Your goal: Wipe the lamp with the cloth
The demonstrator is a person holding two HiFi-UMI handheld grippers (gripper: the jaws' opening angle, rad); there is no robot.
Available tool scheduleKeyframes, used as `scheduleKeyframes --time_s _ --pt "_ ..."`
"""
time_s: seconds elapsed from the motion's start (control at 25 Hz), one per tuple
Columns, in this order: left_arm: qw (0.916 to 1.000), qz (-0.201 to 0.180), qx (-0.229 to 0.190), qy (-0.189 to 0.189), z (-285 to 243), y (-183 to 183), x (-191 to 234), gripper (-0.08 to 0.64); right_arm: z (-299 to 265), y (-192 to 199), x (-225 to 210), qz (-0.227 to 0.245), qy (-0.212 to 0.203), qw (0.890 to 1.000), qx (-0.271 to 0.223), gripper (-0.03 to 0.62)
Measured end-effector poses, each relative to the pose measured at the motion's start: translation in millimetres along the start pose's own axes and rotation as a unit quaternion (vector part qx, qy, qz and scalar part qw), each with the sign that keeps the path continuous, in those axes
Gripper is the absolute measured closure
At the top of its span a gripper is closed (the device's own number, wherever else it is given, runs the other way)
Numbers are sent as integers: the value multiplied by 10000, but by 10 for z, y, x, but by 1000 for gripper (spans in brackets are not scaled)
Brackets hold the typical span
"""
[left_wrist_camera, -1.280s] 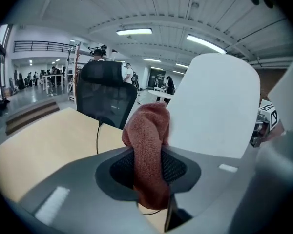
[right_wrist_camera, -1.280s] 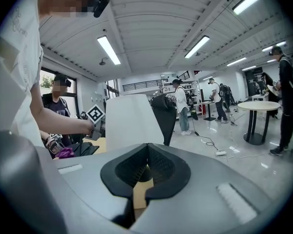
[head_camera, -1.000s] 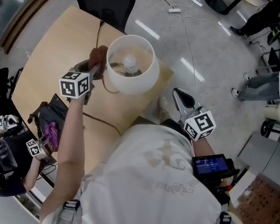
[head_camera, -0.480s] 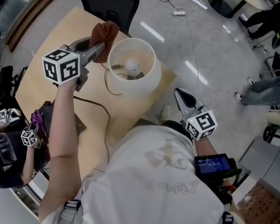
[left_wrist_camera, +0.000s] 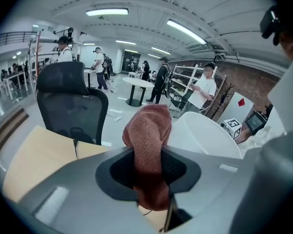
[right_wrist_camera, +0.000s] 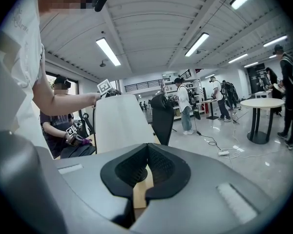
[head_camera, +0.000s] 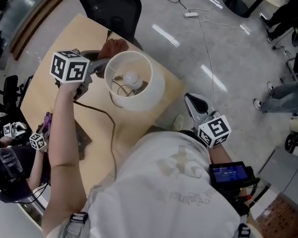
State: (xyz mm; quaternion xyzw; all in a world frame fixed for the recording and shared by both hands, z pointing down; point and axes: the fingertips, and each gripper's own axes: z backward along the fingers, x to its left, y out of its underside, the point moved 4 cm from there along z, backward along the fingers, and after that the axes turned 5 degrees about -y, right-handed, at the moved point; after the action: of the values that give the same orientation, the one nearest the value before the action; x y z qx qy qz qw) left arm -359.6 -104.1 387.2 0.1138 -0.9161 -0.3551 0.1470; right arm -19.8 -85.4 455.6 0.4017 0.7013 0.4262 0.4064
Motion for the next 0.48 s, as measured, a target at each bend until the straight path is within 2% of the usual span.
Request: scheduleKeyframes --time_s 0.08,0.32,0.48 --pt "9996 114 188 178 -81 92 86 446 3 0 -14 -16 32 10000 -18 578" --pt "9939 552 869 405 -398 509 392 445 61 49 -155 -141 229 9996 5 578" --pt "9896 952 914 569 -618 717 554 443 135 156 -229 -276 370 9989 55 578"
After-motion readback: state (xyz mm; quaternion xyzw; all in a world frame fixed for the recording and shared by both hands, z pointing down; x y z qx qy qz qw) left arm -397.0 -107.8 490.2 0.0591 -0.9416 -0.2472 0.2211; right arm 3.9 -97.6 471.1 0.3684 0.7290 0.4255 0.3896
